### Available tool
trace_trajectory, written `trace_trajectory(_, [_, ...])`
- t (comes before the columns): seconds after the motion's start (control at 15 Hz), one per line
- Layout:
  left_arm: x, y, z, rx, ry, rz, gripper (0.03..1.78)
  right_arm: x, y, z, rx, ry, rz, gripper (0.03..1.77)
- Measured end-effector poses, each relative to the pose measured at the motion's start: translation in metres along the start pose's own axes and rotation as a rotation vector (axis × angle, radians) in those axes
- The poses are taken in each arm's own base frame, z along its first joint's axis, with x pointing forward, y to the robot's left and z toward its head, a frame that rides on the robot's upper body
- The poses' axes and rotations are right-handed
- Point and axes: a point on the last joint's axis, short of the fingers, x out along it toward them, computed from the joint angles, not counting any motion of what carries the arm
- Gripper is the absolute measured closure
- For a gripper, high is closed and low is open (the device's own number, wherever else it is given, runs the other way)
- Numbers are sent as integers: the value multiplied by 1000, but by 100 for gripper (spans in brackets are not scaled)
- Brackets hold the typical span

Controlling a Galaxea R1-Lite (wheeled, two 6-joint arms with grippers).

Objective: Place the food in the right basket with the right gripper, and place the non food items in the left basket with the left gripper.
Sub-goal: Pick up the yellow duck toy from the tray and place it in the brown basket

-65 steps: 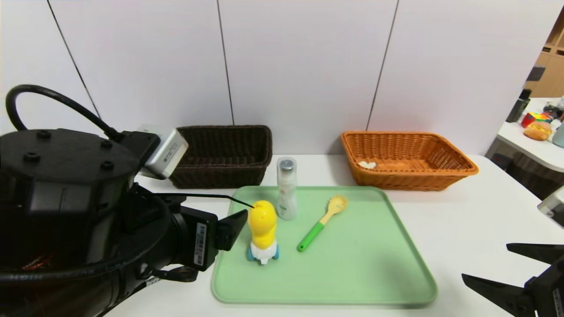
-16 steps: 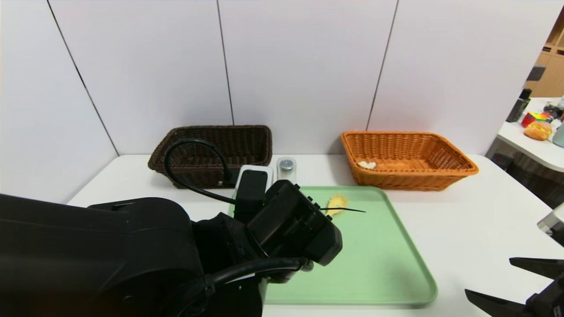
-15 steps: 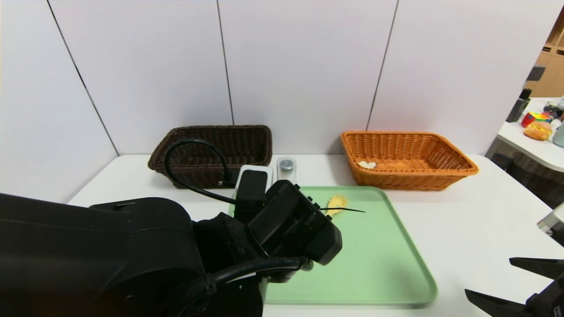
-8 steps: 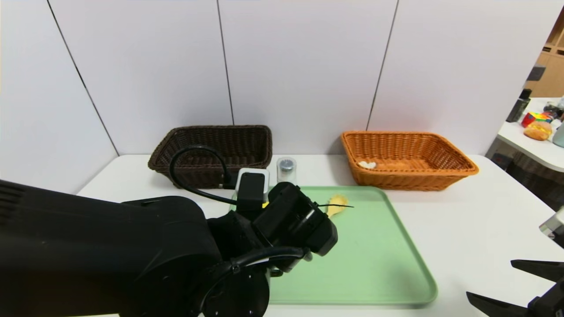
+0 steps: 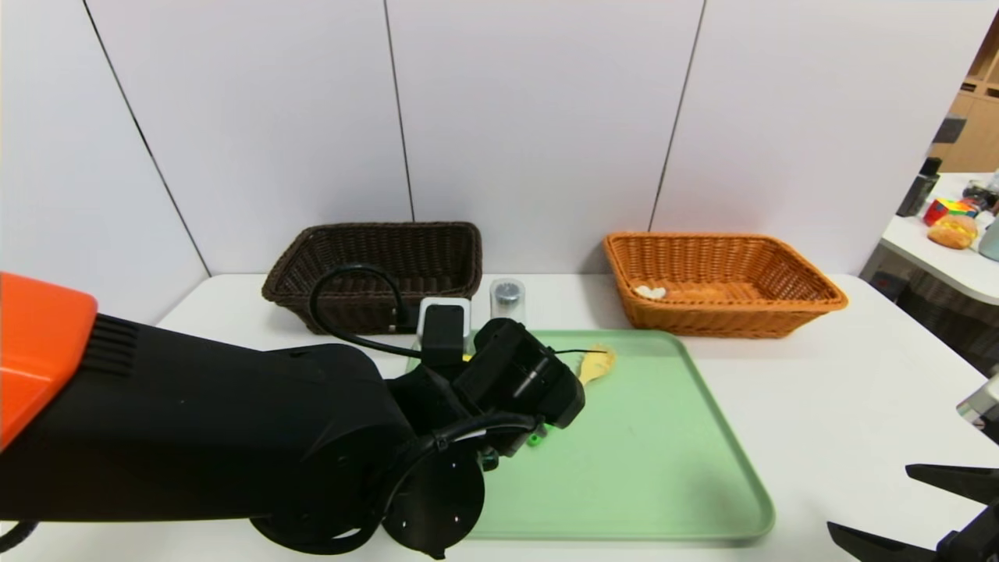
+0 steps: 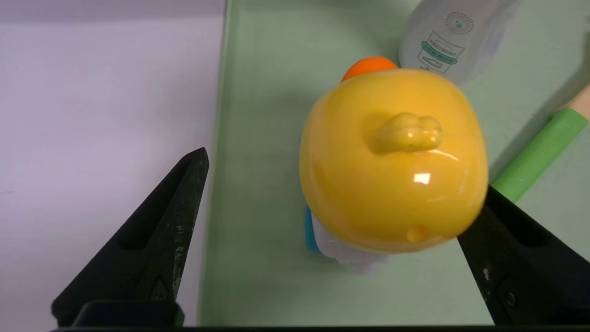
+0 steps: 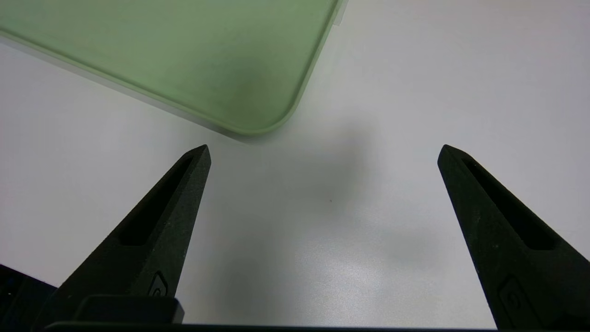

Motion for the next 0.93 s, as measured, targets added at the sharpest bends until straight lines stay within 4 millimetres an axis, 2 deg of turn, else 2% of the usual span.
trace_trajectory(0.93, [20, -2, -8, -6, 14, 35, 12, 0, 0, 0, -1, -1, 0, 10])
